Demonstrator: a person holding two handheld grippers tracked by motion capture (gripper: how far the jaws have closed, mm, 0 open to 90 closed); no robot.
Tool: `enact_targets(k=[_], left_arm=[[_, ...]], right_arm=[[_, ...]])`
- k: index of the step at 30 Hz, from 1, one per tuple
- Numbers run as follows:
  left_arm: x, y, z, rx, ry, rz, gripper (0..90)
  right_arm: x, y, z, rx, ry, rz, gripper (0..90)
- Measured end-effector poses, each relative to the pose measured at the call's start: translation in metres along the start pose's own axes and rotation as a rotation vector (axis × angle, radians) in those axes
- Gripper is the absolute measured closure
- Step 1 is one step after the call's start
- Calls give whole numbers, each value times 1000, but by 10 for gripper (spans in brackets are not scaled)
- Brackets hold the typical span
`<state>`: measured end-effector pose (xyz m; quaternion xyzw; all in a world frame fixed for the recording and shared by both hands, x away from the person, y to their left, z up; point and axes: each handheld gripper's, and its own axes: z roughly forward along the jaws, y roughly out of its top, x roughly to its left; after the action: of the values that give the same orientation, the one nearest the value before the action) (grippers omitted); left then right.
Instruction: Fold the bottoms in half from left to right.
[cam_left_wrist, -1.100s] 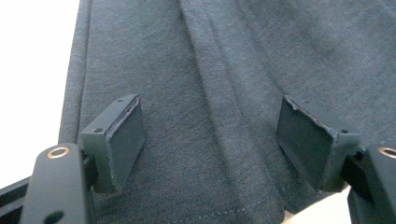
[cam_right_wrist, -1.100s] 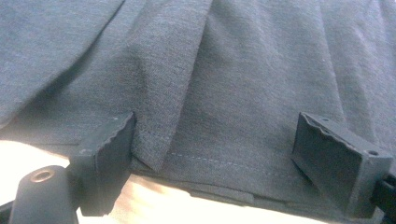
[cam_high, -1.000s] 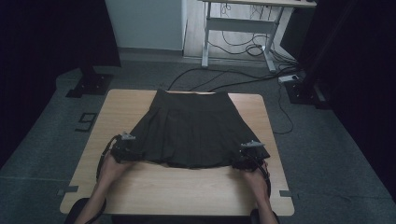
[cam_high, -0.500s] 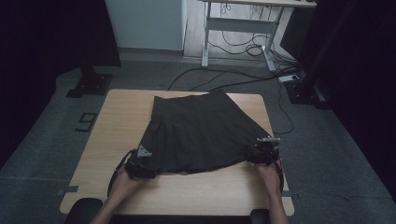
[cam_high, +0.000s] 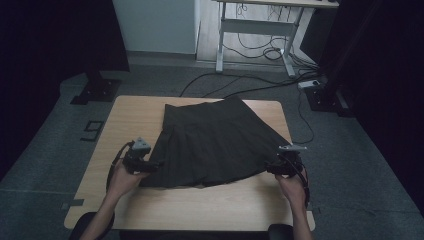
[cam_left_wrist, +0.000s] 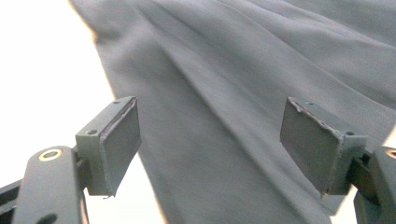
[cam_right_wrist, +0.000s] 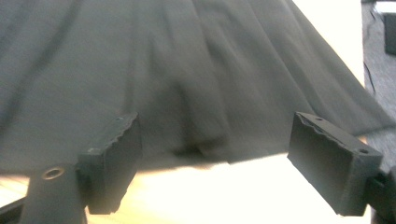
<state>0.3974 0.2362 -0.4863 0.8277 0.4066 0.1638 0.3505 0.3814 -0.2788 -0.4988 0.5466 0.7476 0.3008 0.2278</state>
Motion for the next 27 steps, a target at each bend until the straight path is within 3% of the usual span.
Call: enact_targets(k=[2, 5, 8, 10, 12, 15, 17, 19, 22, 27], left_arm=[[13, 10, 6, -6, 16, -19, 208], [27, 21, 20, -12, 2, -43, 232], [32, 25, 40, 10, 7, -30, 246], [32, 26, 47, 22, 16, -26, 246], [32, 24, 65, 46, 21, -31, 246], [31, 20, 79, 73, 23, -37, 246], [30, 16, 85, 104, 32, -18, 248], [29, 14, 87, 97, 23, -24, 261], [27, 12, 85, 93, 27, -25, 274], [19, 3, 79, 75, 31, -33, 278]], right_arm=[[8, 12, 1, -11, 29, -12, 232], [21, 29, 9, 9, 108, -41, 310], [32, 44, 25, 20, 109, -68, 293], [36, 50, 38, 27, 100, -67, 257], [38, 55, 51, 35, 77, -65, 197], [39, 55, 69, 54, 43, -57, 150], [36, 51, 79, 89, 26, -54, 133], [34, 44, 88, 129, 8, -61, 130], [27, 33, 91, 84, 42, -1, 120], [27, 24, 84, 77, 71, -44, 121]])
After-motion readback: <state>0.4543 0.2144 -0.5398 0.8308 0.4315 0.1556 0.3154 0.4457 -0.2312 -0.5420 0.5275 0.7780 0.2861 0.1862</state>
